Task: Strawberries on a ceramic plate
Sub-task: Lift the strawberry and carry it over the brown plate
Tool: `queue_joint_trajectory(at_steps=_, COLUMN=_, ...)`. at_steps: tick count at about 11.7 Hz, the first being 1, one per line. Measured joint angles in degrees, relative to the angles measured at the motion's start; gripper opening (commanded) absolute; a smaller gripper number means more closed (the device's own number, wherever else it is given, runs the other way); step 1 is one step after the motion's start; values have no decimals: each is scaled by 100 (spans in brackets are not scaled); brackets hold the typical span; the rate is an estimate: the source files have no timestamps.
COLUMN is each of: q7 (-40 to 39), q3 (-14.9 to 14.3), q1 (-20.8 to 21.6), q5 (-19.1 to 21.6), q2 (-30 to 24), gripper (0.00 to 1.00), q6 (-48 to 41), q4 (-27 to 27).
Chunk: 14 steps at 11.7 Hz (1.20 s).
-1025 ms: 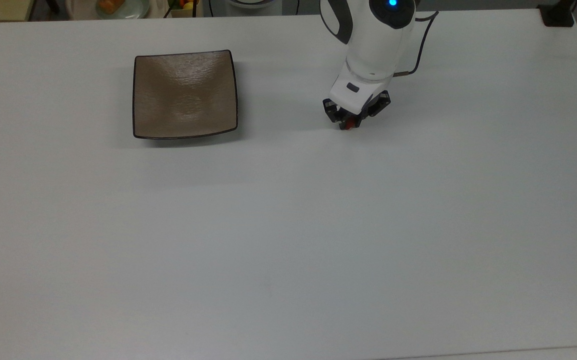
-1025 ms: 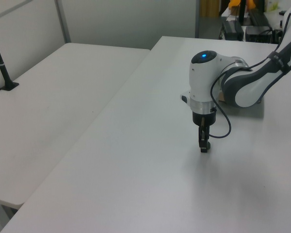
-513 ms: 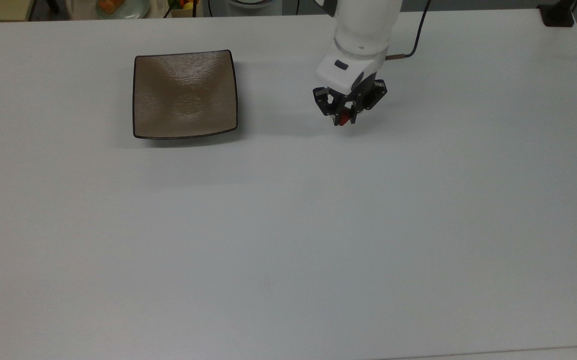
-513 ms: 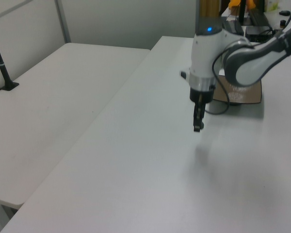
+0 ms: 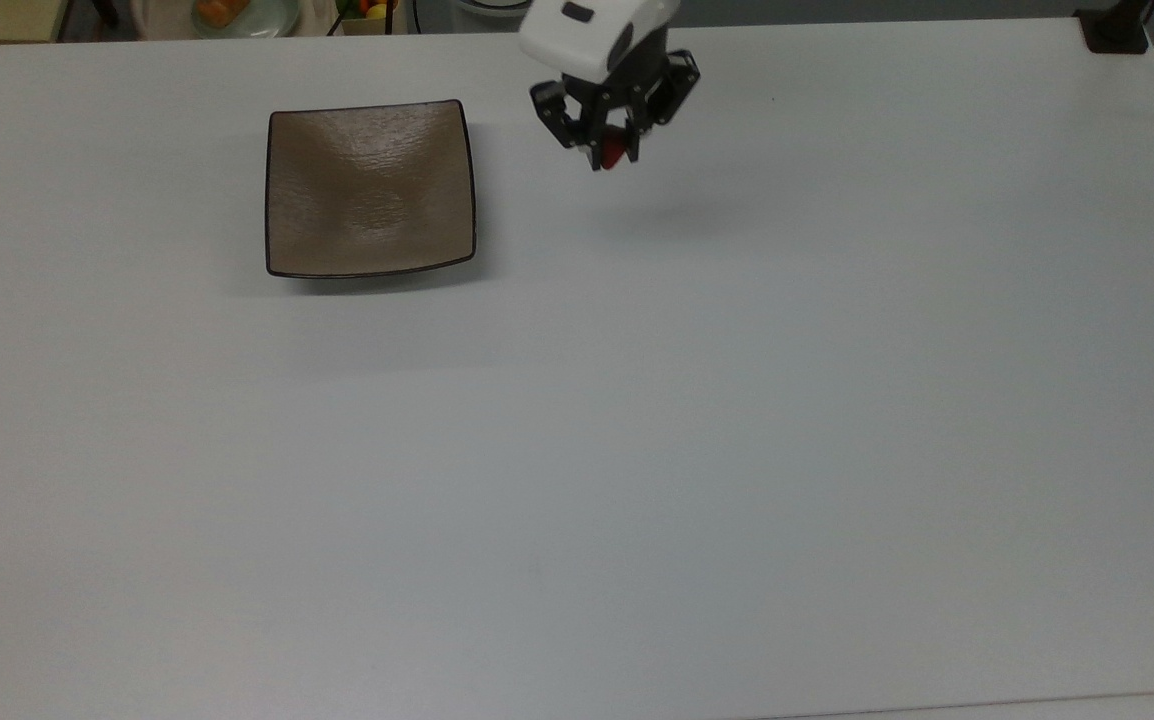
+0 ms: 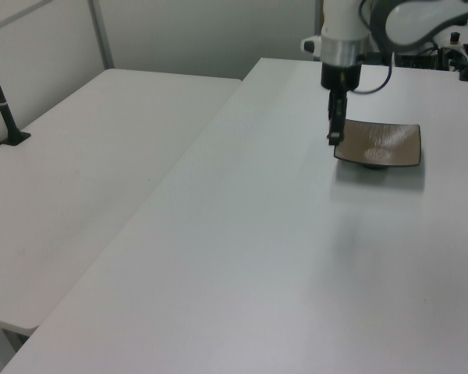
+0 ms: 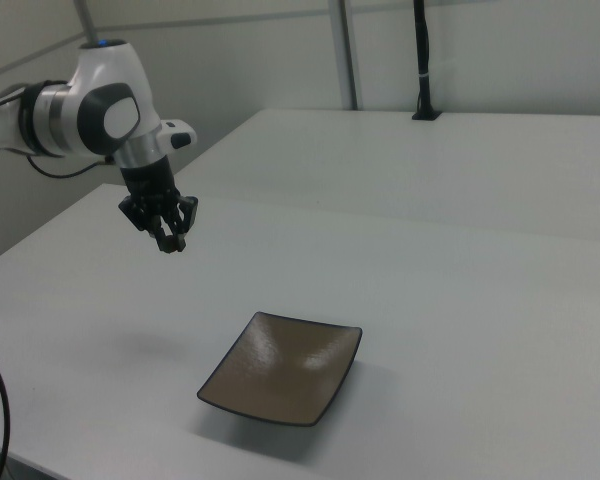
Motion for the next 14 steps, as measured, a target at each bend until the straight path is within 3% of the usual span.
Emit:
queue_joint_trajectory(at_steps=4, q7=-1286, q3=-122, q1=-679, q5=56, q2=-183, gripper=17, q6=-995, q4=480)
queue_joint_trajectory(at_steps=7, q7=-2324, q3=-595, q1=-868, q5=76, q2=-195, gripper=18, q6=-1073, q4=569)
queue_joint_trajectory(at_steps=10, q7=-2619, q3=-880, q1=-873, q5=76, q2=-148, gripper=18, q6=-1075, q4=447)
queue_joint_trajectory(at_steps=14, q7=-2632, q3=-925, q1=-879, q5=75, q2=98, gripper=18, q6=-1034, q4=43)
